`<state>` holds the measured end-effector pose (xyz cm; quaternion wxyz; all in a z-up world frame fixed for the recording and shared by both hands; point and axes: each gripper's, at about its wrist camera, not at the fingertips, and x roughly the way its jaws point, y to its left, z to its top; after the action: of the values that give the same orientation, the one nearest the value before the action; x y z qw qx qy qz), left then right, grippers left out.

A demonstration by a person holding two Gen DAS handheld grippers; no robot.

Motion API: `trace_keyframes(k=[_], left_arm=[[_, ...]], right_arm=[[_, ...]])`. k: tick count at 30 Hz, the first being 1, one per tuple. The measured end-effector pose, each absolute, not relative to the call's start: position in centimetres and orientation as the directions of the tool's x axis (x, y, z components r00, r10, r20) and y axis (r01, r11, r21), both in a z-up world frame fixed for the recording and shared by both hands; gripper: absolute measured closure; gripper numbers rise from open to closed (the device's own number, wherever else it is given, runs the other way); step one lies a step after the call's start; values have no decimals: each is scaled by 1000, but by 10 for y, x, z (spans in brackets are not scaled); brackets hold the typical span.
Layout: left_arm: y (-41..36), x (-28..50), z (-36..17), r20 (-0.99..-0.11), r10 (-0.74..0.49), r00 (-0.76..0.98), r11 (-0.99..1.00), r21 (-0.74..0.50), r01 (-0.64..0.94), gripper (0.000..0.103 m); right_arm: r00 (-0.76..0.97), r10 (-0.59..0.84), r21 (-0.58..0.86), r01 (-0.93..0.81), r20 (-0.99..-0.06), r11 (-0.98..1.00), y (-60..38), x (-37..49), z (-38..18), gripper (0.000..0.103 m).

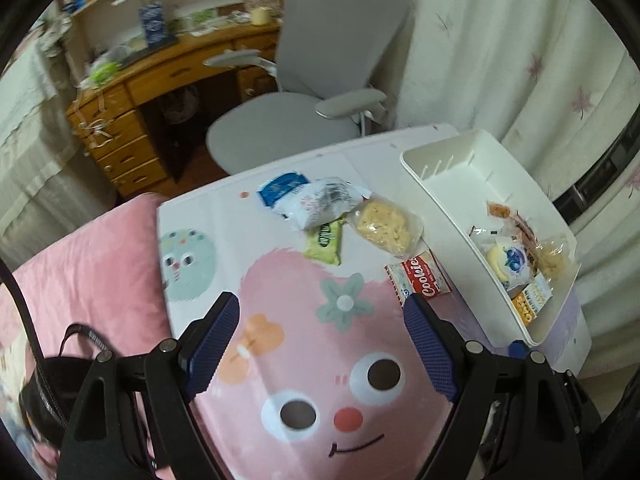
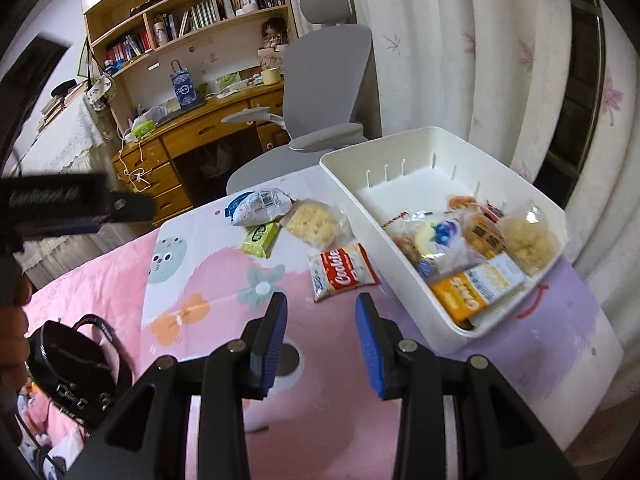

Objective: Organize snacks
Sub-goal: 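Move the left tool toward the green packet while the right tool approaches the red Lipo Cookies packet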

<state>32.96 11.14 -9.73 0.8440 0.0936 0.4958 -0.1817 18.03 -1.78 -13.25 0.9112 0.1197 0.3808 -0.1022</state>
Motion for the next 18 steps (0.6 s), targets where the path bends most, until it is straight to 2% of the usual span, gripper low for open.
trace_keyframes(k=[6, 13, 14, 18], left_arm=[[86, 375, -150, -921, -156, 356, 898, 18, 441, 20], [72, 421, -205, -956, -177, 232, 908, -67, 414, 20], [69, 425, -211, -956, -183, 228, 906, -75, 416, 20], [61, 432, -233, -953, -185, 241, 902, -67, 426, 20]], right_arm=[[703, -148, 94, 294, -695, 951, -12, 212, -163, 68], [658, -186, 77, 350, -730, 933, -24, 250, -207, 68], [650, -192, 74, 358, -735, 931, -26, 254, -213, 67], [634, -189, 86, 376, -750, 923, -32, 264, -229, 50]])
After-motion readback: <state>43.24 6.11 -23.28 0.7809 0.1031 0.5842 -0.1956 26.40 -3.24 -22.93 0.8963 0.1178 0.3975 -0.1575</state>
